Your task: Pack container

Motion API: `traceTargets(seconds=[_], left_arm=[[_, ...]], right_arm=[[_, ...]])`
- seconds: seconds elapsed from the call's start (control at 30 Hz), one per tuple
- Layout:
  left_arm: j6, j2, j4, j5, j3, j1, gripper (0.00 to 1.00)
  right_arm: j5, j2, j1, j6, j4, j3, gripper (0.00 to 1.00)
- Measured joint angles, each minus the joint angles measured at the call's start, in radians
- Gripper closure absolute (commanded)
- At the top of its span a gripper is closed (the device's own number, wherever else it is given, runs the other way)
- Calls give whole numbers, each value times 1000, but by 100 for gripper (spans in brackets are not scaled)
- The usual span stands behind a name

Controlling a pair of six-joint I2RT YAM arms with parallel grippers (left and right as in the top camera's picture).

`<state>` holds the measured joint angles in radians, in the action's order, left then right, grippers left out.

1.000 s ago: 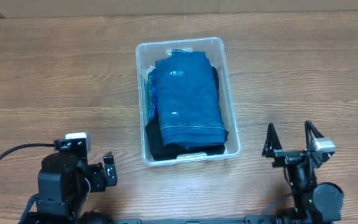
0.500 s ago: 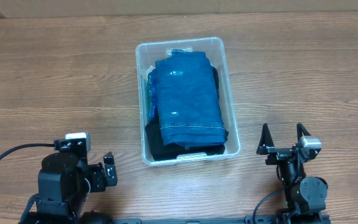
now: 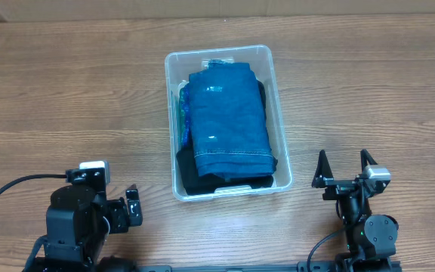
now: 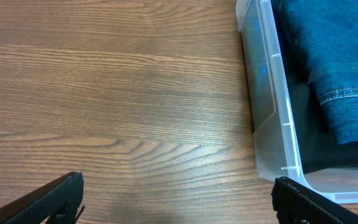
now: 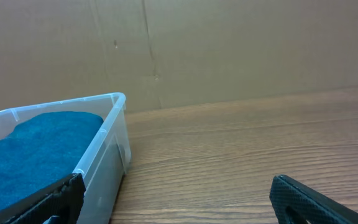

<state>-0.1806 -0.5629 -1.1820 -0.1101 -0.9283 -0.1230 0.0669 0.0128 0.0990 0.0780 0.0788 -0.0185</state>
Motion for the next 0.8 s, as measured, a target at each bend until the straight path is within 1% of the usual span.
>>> traceTargets(seconds=[0.07,0.17,0.23,0.27,0.3,0.4,0.47,0.53,0.57,0.6,0.63,0.8], left_arm=[[0,10,2,0,5,0,0],[0,84,16,0,60,3,0],[0,175,104,1,163,19,0],[0,212,177,1,215,23,0],[0,269,312,1,301,34,0],[10,412,629,15,545,62,0],[31,445,737,31,616,70,0],[87,499,976,76,771,85,0],[98,507,1019,82,795,88,0],[111,519,1117,93,845,96,0],[118,532,1176,102,883,105,0],[140,546,1110,147,920,137,0]], right_arm=[[0,0,0,0,0,0,0],[1,0,0,0,1,0,0],[0,0,0,0,0,0,0],[1,0,0,0,2,0,0],[0,0,0,0,1,0,0],[0,0,0,0,3,0,0],[0,0,0,0,3,0,0],[0,0,0,0,3,0,0],[0,0,0,0,2,0,0],[1,0,0,0,2,0,0],[0,0,0,0,2,0,0],[0,0,0,0,2,0,0]])
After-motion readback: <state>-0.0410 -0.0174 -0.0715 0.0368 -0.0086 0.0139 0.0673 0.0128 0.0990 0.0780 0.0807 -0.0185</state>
